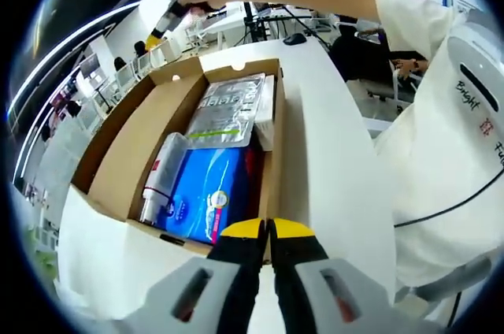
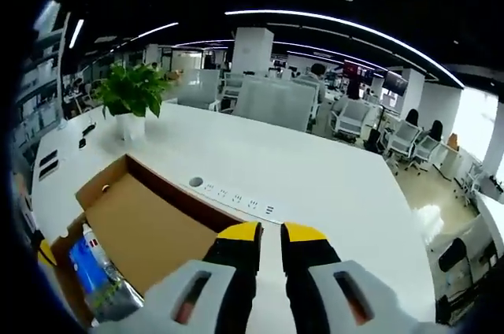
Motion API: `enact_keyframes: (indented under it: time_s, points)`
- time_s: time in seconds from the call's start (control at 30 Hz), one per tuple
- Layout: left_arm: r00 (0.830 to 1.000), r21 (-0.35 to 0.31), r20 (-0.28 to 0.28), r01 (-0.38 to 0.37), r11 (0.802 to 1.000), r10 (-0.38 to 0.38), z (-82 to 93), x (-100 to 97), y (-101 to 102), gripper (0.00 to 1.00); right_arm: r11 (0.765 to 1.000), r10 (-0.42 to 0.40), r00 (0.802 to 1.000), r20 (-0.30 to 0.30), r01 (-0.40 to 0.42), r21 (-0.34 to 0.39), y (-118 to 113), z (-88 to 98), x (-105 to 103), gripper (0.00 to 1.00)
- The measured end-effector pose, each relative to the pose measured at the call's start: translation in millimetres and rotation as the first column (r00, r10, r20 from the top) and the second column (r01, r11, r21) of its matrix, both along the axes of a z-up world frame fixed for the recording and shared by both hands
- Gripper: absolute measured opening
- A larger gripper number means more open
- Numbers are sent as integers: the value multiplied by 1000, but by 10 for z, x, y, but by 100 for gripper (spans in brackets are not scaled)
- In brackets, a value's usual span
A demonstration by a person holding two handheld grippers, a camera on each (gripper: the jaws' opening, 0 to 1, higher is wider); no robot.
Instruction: Operate the shoe box by opening the lid, removing the specified soft item, and placing it in the target area until the item is outside and the box remains undamaged.
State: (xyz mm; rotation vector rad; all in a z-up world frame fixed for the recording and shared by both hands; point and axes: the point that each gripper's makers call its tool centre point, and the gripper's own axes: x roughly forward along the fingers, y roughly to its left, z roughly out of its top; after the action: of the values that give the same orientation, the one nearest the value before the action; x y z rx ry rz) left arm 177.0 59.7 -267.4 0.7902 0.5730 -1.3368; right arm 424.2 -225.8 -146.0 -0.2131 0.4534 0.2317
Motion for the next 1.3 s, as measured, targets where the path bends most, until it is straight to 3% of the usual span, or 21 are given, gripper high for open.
enact_keyframes:
  time_s: [0.17,0.2,0.3,0.37,0.43,0.5,0.57,0.7,0.77,0.87,1.0,1.17,1.3]
  points:
    - [1000,-2,2,0,1000,0,-1,-1,3,3,994,91,996,19,-92,54,171,86,-60,14]
    - [1000,-3,2,0,1000,0,-1,-1,3,3,988,118,992,52,-123,91,242,159,-76,13]
    - [1000,-6,5,0,1000,0,-2,-4,6,3,964,174,982,72,-185,191,377,252,-151,15]
    - [1000,-3,9,0,1000,0,-3,-6,6,3,934,200,978,65,-211,287,463,289,-203,16]
    - [1000,-1,4,-7,1000,7,-3,-2,7,3,874,265,962,60,-266,408,606,338,-301,13]
    - [998,-9,-39,-52,999,51,-3,6,11,3,811,311,949,50,-292,506,695,361,-371,12]
    - [998,-11,-44,-54,998,53,0,19,12,3,788,309,948,74,-299,538,701,404,-372,13]
    - [999,-5,-37,-32,999,31,-4,4,12,3,818,296,947,123,-317,480,653,420,-368,21]
    - [999,2,-31,-10,1000,10,-6,2,12,3,842,336,934,119,-355,407,686,371,-403,22]
    - [999,12,-32,0,1000,0,-7,2,8,3,887,360,929,87,-369,276,699,263,-432,12]
    - [998,50,-14,57,997,-56,-10,-2,-3,2,885,381,920,95,-392,252,852,294,-464,23]
    - [997,69,-82,0,998,6,-16,20,-4,3,887,413,900,137,-432,164,962,399,-474,24]
    - [995,79,-102,-7,997,15,-28,15,-1,3,881,427,890,163,-450,150,1040,444,-469,25]
